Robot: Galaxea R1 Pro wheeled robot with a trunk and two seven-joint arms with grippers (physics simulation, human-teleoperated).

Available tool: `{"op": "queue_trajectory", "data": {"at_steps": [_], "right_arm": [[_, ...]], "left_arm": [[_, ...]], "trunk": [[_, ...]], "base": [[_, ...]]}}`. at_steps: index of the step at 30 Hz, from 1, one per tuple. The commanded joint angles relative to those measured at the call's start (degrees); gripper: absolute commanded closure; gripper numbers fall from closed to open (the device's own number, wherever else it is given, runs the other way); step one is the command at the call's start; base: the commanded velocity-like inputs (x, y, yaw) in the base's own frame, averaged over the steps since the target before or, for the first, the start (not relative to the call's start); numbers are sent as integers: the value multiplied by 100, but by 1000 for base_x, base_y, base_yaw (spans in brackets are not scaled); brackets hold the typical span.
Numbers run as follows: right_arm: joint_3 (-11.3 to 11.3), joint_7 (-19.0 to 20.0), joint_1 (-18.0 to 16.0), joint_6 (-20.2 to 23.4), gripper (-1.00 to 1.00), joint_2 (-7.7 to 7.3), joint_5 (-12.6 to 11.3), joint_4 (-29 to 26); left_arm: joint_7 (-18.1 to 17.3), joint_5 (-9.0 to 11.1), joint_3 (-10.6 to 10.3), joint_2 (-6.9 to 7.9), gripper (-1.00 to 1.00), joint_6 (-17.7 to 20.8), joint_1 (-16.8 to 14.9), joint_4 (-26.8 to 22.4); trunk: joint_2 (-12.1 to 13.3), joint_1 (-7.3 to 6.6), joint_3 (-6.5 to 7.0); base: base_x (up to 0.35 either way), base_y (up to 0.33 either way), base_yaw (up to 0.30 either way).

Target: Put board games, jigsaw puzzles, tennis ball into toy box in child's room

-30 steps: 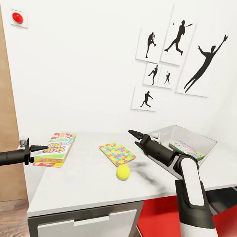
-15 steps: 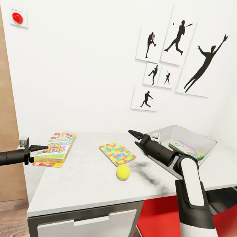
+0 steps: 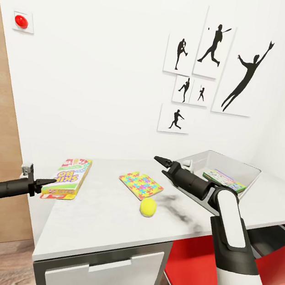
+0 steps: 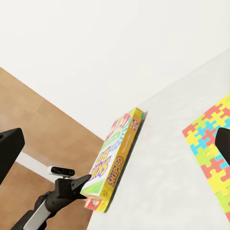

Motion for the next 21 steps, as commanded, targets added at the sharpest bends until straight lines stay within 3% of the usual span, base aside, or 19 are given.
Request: {"op": "queue_trajectory", "data": {"at_steps": [1, 9, 21], "right_arm": [[6, -60, -5, 3, -100, -4, -60, -4], [0, -69, -5, 5, -100, 146, -9, -5], [-15, -29, 156, 27, -100, 140, -31, 3]], "left_arm": [[0, -38, -141, 1, 100, 17, 2, 7], [-15, -42, -127, 1, 100, 32, 3, 0], [-27, -34, -105, 4, 100, 235, 2, -59]], "trunk": [[-3, 0, -8], [238, -132, 100], [639, -352, 280]], "base": [[0, 0, 0], [0, 0, 0], [-3, 0, 0]]}}
